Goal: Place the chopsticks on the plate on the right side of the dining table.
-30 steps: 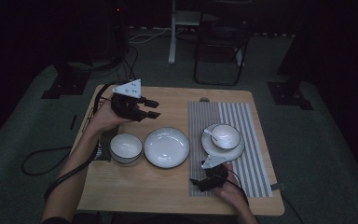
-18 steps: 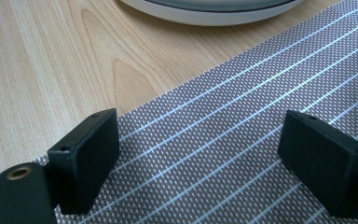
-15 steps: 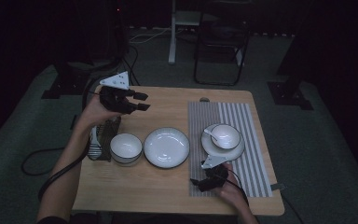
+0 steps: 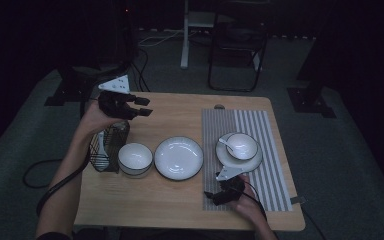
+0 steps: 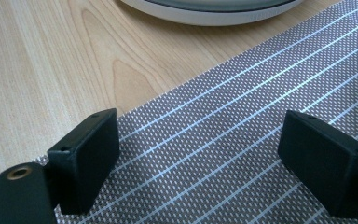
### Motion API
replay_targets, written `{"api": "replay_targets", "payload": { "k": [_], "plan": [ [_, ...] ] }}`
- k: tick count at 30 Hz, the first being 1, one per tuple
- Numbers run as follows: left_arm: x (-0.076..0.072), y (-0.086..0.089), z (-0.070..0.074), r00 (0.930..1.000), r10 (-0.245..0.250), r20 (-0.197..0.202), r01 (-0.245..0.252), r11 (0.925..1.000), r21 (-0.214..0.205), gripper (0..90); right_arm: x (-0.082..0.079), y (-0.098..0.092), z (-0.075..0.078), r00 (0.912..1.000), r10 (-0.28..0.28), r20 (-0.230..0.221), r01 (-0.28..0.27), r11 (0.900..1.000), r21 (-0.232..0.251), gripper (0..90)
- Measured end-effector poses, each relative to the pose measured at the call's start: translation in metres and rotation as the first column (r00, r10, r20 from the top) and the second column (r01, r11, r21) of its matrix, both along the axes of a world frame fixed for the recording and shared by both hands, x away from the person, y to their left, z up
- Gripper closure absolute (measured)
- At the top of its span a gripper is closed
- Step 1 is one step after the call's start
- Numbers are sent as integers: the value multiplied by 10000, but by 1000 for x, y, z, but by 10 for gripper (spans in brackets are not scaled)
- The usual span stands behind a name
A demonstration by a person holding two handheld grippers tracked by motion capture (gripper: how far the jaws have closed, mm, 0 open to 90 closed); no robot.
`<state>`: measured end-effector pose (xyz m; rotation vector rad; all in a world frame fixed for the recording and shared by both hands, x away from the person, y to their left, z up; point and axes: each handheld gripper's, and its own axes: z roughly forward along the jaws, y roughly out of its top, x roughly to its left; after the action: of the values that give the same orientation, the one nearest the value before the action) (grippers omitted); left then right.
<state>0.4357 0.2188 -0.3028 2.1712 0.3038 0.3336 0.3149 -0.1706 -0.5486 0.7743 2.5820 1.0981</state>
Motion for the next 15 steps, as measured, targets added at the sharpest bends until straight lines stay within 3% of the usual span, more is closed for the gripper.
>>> {"api": "replay_targets", "payload": {
  "k": [15],
  "plan": [
    [8,20,-9,9981,554,-264,-556,9984,-91,582,0,0,0,10000,-2,-5,2,10000,-10,125]
  ]
}}
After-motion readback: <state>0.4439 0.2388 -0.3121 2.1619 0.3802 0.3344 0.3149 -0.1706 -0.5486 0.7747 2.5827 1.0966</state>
